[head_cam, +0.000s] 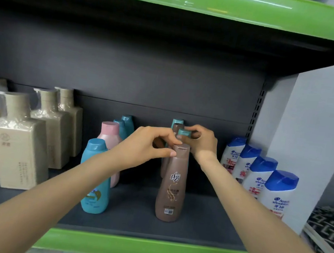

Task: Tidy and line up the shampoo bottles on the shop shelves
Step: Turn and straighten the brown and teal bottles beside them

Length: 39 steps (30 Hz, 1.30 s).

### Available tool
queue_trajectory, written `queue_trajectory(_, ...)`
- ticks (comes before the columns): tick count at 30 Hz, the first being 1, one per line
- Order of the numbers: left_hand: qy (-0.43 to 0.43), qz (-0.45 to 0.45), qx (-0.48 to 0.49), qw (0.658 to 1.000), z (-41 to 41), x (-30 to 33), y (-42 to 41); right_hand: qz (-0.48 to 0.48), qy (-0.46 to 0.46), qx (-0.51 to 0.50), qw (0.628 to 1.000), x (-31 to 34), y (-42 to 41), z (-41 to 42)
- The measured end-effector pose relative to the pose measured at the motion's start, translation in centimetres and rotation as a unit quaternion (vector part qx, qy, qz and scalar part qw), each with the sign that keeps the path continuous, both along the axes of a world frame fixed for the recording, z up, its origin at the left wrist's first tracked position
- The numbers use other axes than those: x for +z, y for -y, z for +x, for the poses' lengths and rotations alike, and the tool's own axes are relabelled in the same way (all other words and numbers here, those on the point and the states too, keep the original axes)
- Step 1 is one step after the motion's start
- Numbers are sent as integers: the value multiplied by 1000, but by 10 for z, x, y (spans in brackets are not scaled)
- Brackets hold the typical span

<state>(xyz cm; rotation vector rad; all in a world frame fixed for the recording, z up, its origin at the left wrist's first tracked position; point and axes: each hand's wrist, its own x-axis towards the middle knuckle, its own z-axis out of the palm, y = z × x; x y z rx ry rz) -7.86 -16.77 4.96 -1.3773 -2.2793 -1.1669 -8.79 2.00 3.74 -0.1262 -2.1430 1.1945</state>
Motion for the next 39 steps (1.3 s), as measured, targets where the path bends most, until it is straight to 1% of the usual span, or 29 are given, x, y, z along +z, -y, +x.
queue_trajectory(11,15,11,-15,1000,0,-2,0,-23,-19,31,999,-3,7,-5)
queue_trajectory(14,38,12,-20,999,0,-2,0,-24,-21,39,999,-5,5,-4)
queue_trajectory(16,54,36,-17,998,0,1,-1,-14,-4,52,999,-5,1,-4)
queue_trajectory(18,57,72,16,996,-2,6,-4,-35,19,79,996,-3,-6,-4)
queue_trajectory(20,38,85,75,993,-8,12,-9,-76,29,100,992,1,-14,-4)
queue_trajectory(22,19,61,133,989,-20,15,-17,-117,21,106,987,6,-21,-6)
queue_trajectory(24,14,19,168,985,-32,18,-27,-132,7,96,986,10,-29,-12)
queue_trajectory(27,10,-28,154,988,-46,19,-40,-91,10,89,992,12,-39,-24)
queue_trajectory(29,0,-59,138,989,-51,18,-46,-53,26,102,993,13,-41,-31)
queue_trajectory(32,3,-90,135,987,-59,16,-51,-32,52,135,989,15,-38,-39)
queue_trajectory(36,21,-63,133,989,-66,11,-55,-13,72,163,984,17,-35,-44)
queue_trajectory(39,22,-45,119,992,-68,10,-54,-21,81,173,981,16,-34,-46)
